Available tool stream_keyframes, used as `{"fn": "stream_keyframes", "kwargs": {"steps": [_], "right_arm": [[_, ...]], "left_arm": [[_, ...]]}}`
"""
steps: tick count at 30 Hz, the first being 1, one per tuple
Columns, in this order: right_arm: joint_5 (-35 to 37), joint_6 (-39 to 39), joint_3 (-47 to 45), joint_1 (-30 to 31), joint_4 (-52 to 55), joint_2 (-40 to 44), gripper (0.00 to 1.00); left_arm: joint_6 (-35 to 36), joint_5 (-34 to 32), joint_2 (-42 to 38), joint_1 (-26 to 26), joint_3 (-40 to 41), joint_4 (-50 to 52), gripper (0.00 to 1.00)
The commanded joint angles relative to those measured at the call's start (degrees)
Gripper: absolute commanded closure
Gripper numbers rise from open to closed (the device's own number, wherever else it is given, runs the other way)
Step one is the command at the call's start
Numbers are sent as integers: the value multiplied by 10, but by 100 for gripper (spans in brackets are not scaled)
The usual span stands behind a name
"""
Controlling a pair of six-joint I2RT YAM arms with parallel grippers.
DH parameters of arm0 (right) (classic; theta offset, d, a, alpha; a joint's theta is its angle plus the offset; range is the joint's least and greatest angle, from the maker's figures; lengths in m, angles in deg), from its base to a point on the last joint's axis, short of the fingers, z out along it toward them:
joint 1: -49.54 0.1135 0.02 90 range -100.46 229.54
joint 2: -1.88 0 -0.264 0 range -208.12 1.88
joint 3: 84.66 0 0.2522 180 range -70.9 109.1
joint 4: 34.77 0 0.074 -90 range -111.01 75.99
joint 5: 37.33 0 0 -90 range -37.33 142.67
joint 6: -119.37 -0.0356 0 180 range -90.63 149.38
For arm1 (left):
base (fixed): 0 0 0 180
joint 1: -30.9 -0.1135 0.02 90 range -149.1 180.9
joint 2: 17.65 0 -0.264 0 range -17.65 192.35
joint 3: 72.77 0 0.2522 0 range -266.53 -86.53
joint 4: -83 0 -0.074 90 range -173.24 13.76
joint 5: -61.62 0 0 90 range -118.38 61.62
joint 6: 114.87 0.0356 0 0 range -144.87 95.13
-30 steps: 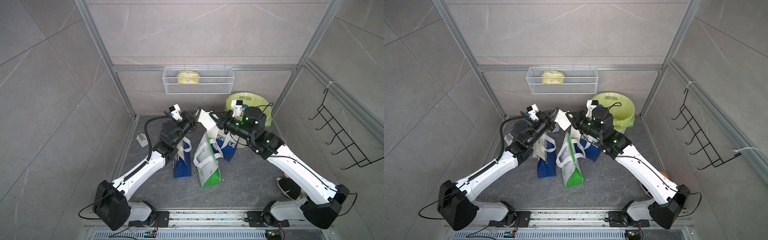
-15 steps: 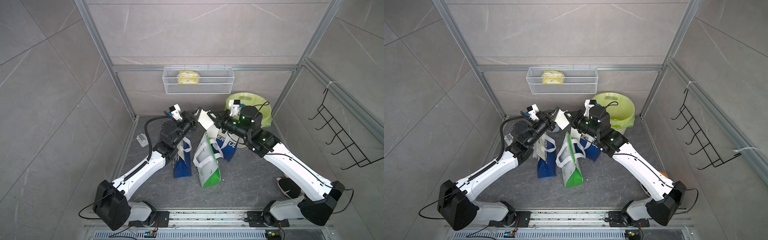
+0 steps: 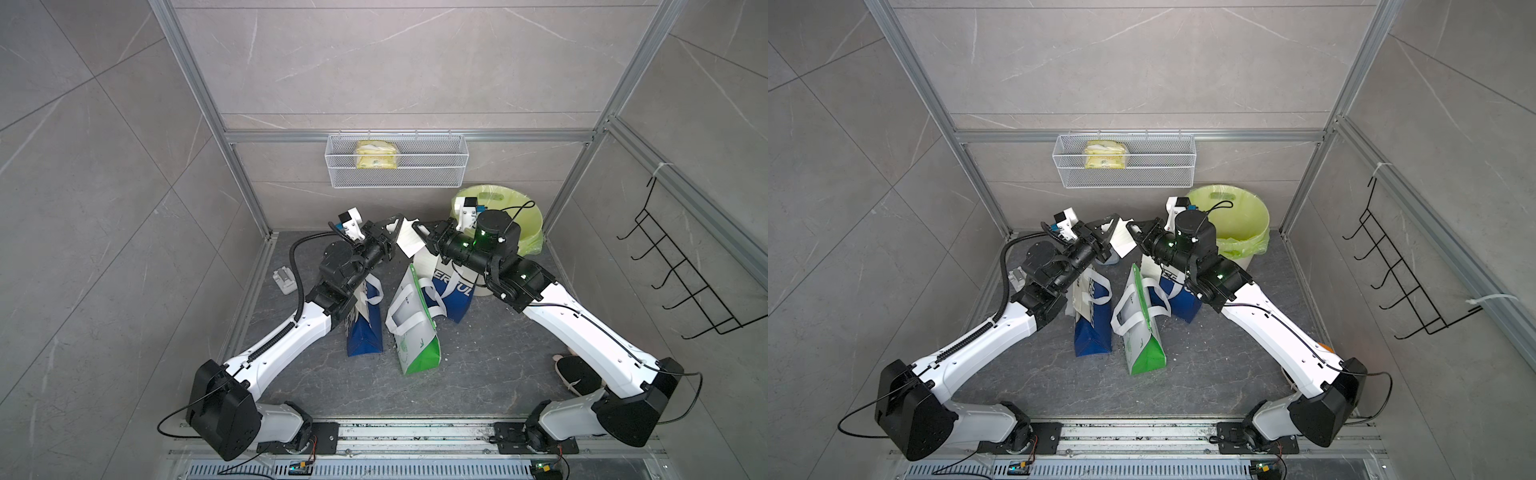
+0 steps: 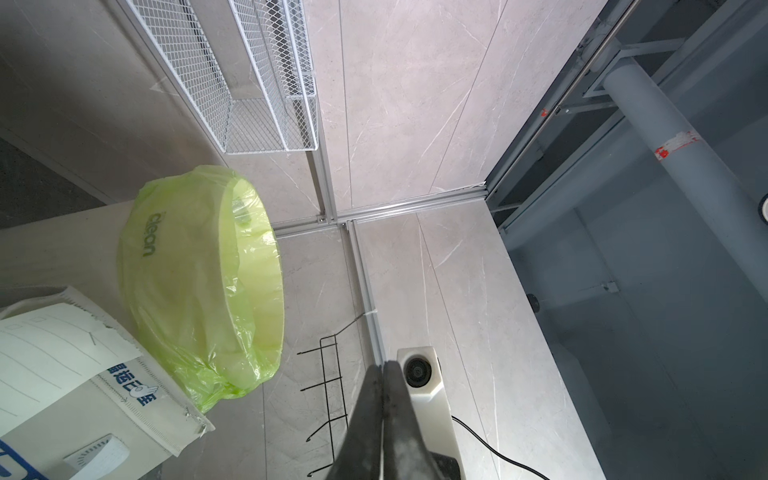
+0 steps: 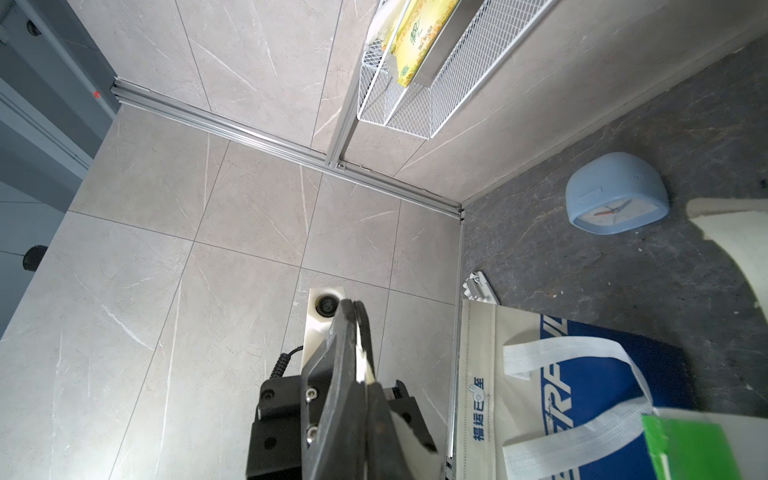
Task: Shred takeout receipts and throw away
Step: Shred the takeout receipt.
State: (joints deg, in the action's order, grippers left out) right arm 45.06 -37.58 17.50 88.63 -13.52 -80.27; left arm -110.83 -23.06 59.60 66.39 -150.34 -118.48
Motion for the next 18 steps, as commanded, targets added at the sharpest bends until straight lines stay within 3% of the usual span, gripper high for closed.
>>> {"fn": "stream_keyframes", "kwargs": {"steps": [1, 3, 10, 11, 18], "right_arm": [[12, 32, 21, 4, -8, 0, 100], [11, 50, 26, 4, 0, 2, 93], [33, 237, 25, 0, 87, 50, 30], [22, 260, 17, -8, 90, 58, 25], [-216, 270, -63, -77, -55, 80, 24]], "left_arm": [[-2, 21, -7, 3, -8, -36, 100], [1, 20, -8, 2, -8, -38, 100], [67, 24, -26, 2, -7, -30, 100], [86, 35, -27, 2, -13, -31, 100], [156, 108, -23, 3, -53, -25, 100]]}}
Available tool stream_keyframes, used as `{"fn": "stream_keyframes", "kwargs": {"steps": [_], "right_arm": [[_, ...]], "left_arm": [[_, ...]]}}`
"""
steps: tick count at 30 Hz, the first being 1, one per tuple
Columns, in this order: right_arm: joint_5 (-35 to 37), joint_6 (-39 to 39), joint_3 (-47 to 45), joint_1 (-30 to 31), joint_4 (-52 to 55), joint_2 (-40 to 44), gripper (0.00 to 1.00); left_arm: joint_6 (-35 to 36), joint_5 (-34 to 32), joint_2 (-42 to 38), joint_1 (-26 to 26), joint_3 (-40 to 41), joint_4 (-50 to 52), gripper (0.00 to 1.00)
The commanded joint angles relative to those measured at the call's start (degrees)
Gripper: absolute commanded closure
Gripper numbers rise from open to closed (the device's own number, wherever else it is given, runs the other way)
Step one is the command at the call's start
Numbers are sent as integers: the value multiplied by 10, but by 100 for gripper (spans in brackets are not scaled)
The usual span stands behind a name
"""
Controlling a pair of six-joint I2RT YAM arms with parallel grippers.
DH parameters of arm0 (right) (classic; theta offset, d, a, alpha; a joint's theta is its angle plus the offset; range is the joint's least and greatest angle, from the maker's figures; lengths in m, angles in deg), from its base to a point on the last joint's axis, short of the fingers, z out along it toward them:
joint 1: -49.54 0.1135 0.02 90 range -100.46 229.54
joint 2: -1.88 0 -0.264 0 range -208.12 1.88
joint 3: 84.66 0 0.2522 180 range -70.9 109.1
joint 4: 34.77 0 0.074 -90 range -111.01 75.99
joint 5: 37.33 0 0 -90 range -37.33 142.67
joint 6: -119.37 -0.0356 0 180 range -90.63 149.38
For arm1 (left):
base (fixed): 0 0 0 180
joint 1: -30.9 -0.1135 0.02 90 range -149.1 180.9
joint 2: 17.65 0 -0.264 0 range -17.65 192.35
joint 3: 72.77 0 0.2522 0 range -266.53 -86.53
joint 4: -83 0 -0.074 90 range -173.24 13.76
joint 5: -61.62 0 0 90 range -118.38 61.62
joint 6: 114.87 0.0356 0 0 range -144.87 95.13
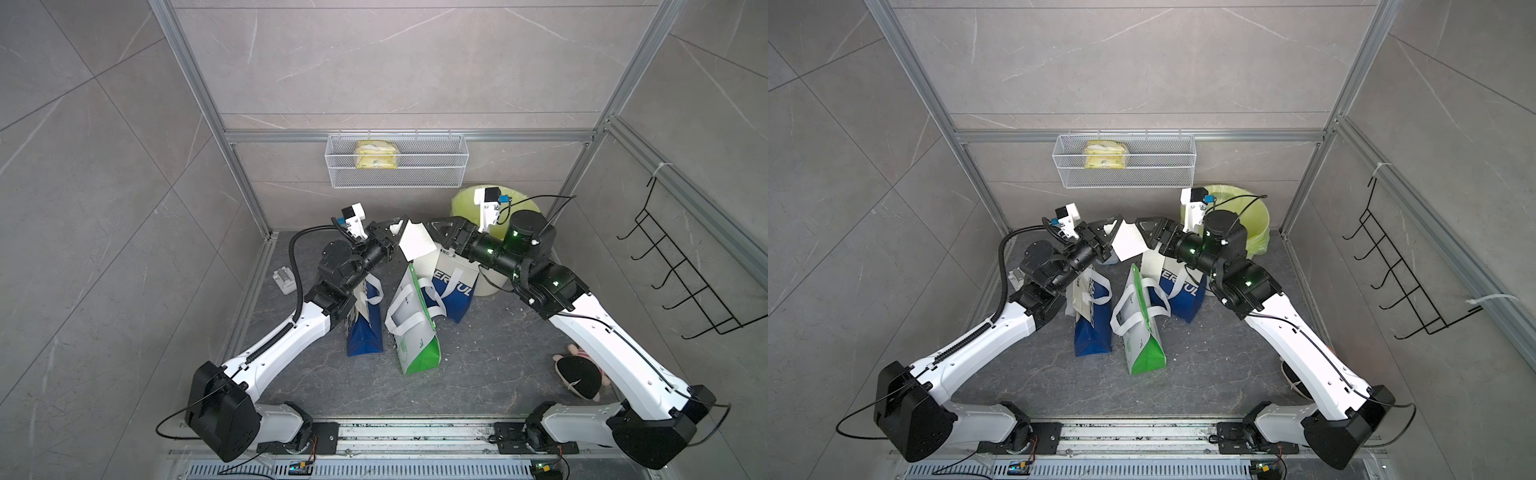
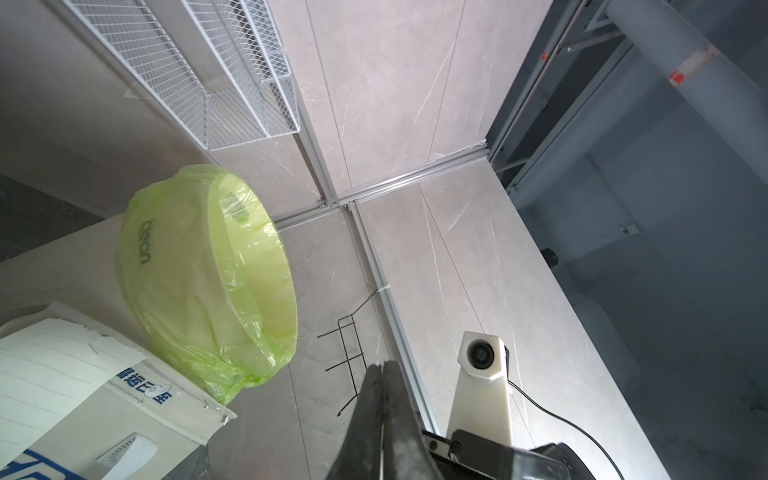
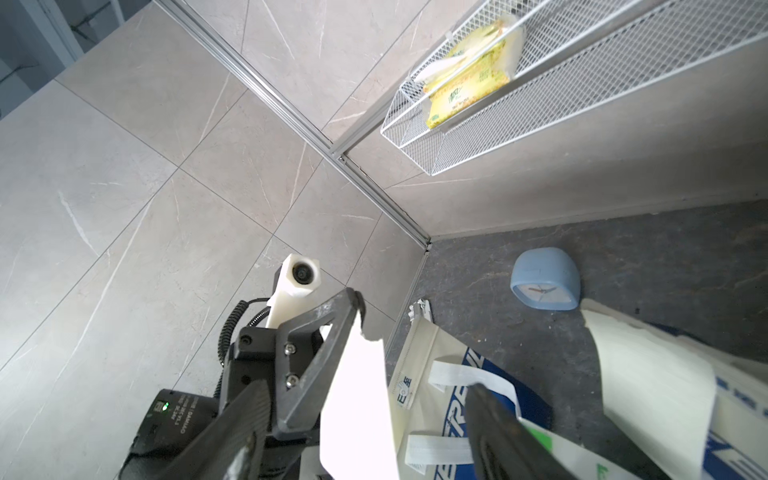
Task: Shred takeout receipts and throw away
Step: Shred the takeout receipt.
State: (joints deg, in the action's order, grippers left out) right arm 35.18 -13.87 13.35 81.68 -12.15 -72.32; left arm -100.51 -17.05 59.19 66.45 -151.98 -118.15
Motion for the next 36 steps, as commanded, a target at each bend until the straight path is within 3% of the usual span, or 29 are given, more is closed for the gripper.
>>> {"fn": "stream_keyframes", "kwargs": {"steps": [1, 6, 12, 21, 27, 30, 32, 36], "right_arm": [[-140, 34, -20, -9, -77, -2, 24], [-178, 57, -22, -9, -83, -1, 30], [-201, 58, -15, -9, -85, -4, 45], [-188, 61, 4, -9, -76, -20, 64], [-176, 73, 17, -9, -59, -28, 69], [-175, 78, 18, -9, -58, -26, 81], [-178, 83, 18, -9, -59, -24, 97], [-167, 111, 17, -10, -40, -15, 100]], "left_arm": [[55, 55, -17, 2, -41, -30, 100], [67, 75, -15, 2, -49, -26, 100], [71, 90, -11, 2, -53, -31, 100], [73, 113, -11, 6, -62, -37, 100], [74, 119, -13, 9, -61, -45, 100], [74, 125, -13, 12, -64, -44, 100], [79, 131, -11, 13, -67, -45, 100], [111, 141, -19, 14, -70, -24, 97]]}}
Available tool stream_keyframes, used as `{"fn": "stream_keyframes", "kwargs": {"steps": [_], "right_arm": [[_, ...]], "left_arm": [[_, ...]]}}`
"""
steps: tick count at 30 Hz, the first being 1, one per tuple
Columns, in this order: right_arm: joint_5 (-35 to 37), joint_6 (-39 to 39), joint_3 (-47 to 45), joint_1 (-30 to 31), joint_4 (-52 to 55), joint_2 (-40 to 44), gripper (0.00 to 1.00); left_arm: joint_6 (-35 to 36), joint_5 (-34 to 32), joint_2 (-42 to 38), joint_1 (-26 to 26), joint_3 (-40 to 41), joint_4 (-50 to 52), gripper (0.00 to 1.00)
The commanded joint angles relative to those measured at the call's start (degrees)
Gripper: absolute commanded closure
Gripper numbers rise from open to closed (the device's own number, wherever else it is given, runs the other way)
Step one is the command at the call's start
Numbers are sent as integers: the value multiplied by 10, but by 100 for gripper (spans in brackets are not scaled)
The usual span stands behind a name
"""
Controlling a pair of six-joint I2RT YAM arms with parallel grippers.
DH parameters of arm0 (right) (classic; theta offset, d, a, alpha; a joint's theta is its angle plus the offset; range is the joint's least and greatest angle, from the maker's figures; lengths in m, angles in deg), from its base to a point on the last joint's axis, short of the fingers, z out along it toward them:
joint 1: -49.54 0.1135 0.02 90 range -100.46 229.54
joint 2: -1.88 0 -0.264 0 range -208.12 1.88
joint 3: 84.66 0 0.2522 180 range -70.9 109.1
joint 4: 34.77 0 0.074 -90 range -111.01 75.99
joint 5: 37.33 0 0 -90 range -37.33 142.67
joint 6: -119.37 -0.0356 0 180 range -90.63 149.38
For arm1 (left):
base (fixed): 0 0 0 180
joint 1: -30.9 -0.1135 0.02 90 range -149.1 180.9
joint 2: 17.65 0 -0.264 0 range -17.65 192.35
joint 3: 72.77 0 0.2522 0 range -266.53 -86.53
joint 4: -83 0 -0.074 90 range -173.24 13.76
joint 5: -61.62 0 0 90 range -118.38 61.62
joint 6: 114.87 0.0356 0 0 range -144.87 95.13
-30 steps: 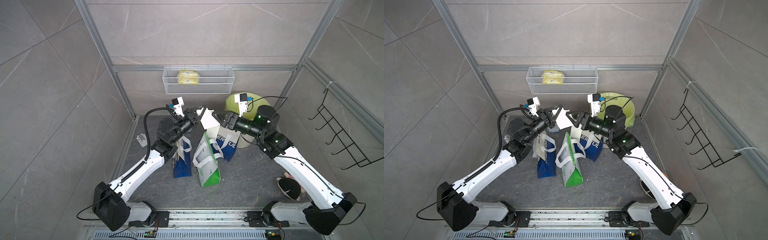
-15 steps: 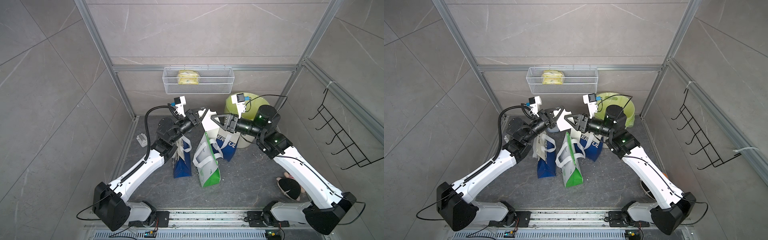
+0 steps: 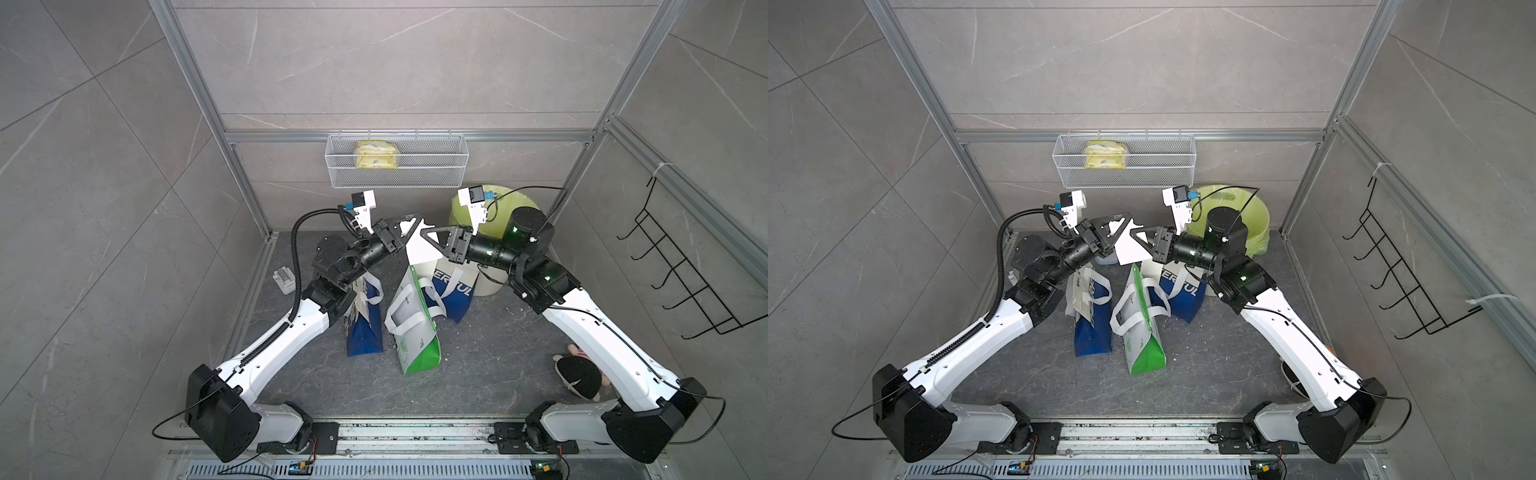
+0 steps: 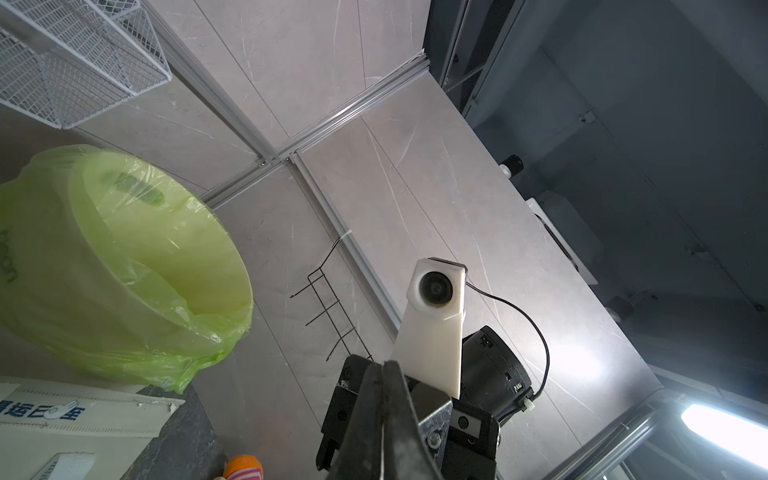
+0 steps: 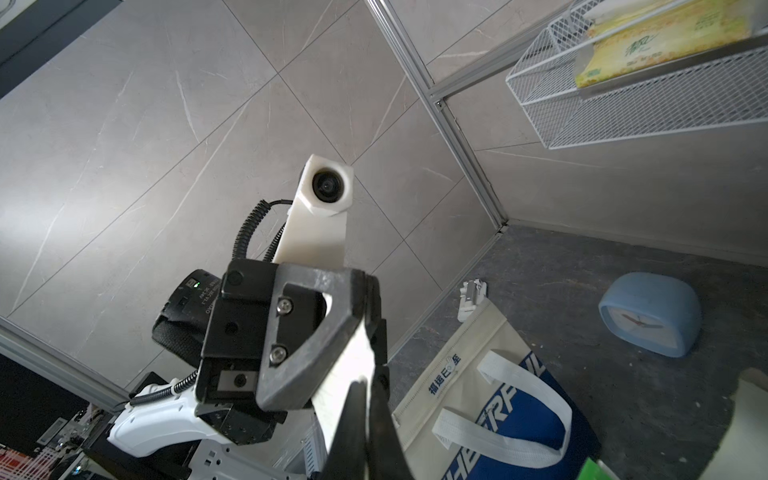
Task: Shred takeout receipts and throw away
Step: Shred the takeout receipt.
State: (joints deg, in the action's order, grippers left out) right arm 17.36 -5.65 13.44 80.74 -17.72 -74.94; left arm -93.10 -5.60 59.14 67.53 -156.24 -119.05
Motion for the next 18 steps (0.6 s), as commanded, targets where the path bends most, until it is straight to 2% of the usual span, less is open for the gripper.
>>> {"fn": "stream_keyframes", "kwargs": {"steps": [1, 3, 4, 6, 8, 11, 14, 18], "right_arm": [[17, 43, 17, 0, 25, 15, 100], [34, 83, 18, 0, 53, 21, 100], [47, 107, 18, 0, 69, 26, 100], [67, 161, 17, 1, 95, 33, 100], [76, 215, 15, 0, 117, 39, 100], [66, 296, 8, 0, 139, 44, 100], [59, 367, 15, 0, 162, 43, 100], [51, 437, 21, 0, 173, 49, 100]], "left_arm": [[60, 36, -23, 2, -30, -3, 86], [131, 54, -37, 2, -43, 53, 60], [183, 69, -44, 3, -60, 109, 51], [309, 93, -53, 2, -113, 255, 41], [433, 98, -56, 2, -160, 392, 36], [595, 98, -62, 2, -209, 522, 27], [697, 101, -56, 2, -267, 620, 24], [797, 110, -29, 2, -345, 733, 26]]}}
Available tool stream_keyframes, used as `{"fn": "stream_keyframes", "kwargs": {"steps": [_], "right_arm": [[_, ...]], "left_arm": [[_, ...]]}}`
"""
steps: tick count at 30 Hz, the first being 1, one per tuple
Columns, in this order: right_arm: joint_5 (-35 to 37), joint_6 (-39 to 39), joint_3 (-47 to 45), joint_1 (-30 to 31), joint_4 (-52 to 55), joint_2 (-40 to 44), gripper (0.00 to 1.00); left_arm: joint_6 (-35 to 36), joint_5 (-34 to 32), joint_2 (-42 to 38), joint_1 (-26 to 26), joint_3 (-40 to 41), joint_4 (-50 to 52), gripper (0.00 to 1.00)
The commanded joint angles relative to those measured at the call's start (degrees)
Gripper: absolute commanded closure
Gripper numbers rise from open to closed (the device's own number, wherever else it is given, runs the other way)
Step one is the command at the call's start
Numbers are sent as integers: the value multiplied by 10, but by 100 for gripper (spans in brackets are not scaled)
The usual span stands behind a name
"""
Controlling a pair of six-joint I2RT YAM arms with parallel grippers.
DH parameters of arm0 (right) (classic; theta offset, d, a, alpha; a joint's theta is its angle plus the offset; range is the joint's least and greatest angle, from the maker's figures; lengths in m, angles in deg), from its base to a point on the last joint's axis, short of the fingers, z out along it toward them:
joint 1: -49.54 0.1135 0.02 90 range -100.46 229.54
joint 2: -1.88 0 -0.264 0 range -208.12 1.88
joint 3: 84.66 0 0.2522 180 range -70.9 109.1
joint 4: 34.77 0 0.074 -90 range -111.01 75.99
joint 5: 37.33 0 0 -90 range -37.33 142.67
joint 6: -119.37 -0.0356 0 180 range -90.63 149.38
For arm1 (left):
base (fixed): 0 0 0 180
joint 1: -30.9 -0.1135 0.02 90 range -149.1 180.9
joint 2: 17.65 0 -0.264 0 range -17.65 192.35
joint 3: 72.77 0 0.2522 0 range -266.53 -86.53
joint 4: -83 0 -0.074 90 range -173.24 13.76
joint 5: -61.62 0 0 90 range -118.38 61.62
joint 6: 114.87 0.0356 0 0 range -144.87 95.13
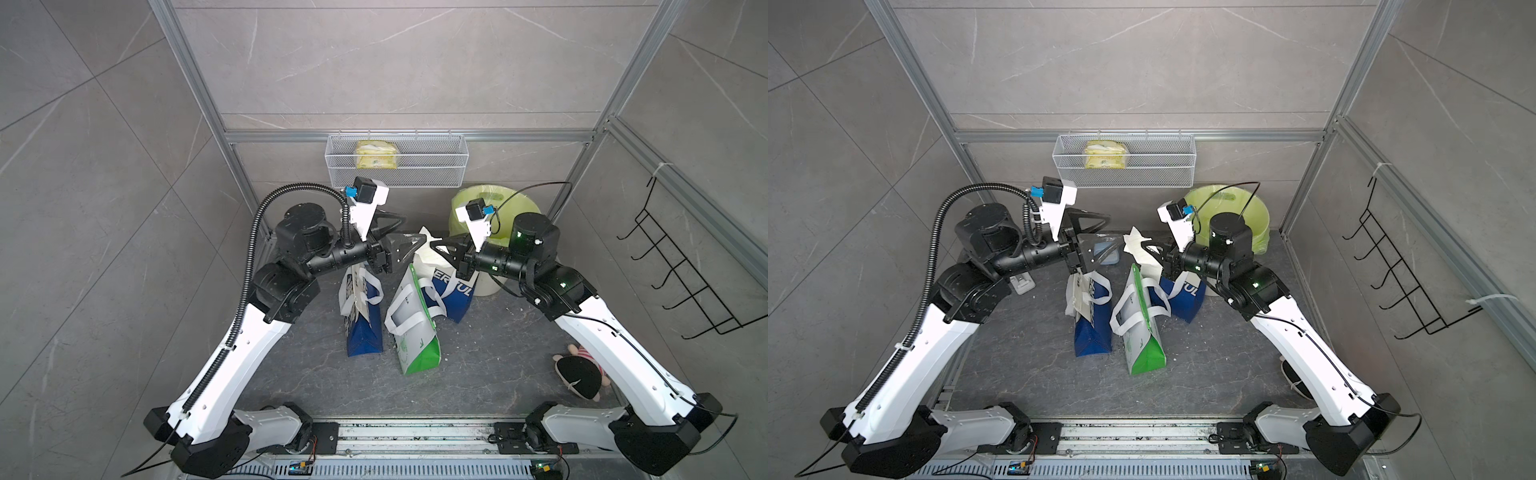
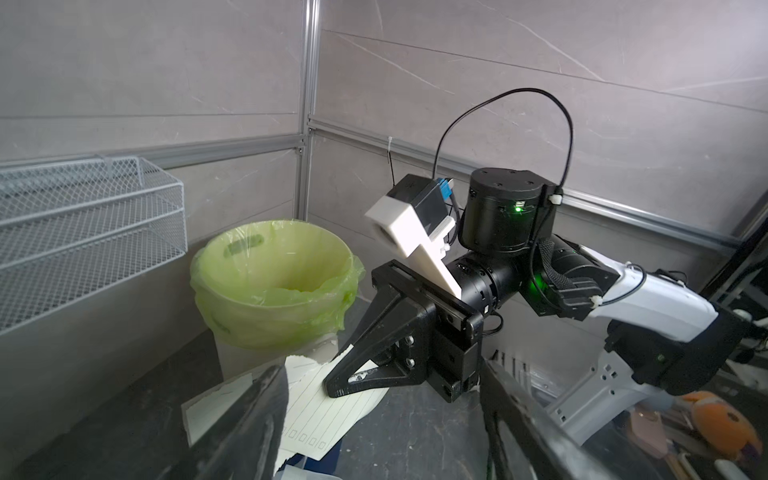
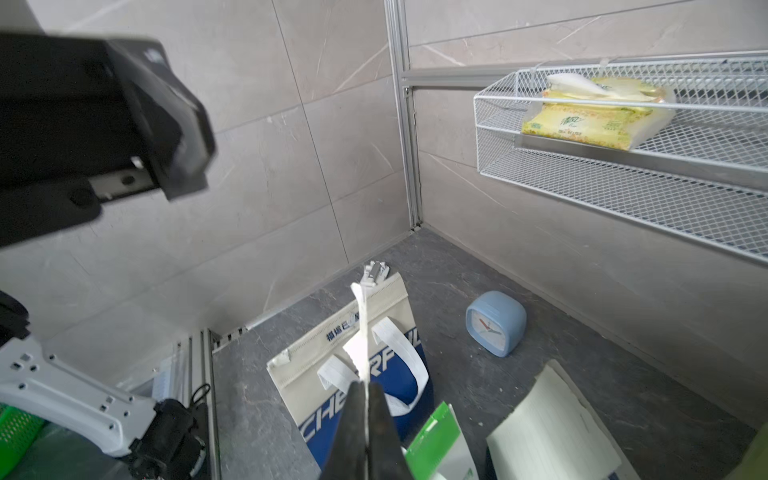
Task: Shred takeout receipts and throw away
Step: Shred the takeout receipt.
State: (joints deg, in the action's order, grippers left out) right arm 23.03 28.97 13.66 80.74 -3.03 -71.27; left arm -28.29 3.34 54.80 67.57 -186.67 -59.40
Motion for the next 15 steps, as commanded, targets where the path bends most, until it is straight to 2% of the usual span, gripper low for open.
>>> {"fn": "stream_keyframes", "kwargs": {"steps": [1, 7, 11, 15], "right_arm": [[-16, 111, 15, 0, 25, 17, 100], [-43, 185, -15, 0, -7, 48, 100], [-66, 229, -27, 1, -16, 64, 100], [-74, 256, -26, 1, -10, 70, 100]], "left_arm": [[175, 26, 23, 2, -58, 165, 26], [254, 49, 91, 1, -161, 303, 33], [267, 44, 111, 4, -171, 312, 33], [265, 53, 120, 12, -174, 298, 29]]}}
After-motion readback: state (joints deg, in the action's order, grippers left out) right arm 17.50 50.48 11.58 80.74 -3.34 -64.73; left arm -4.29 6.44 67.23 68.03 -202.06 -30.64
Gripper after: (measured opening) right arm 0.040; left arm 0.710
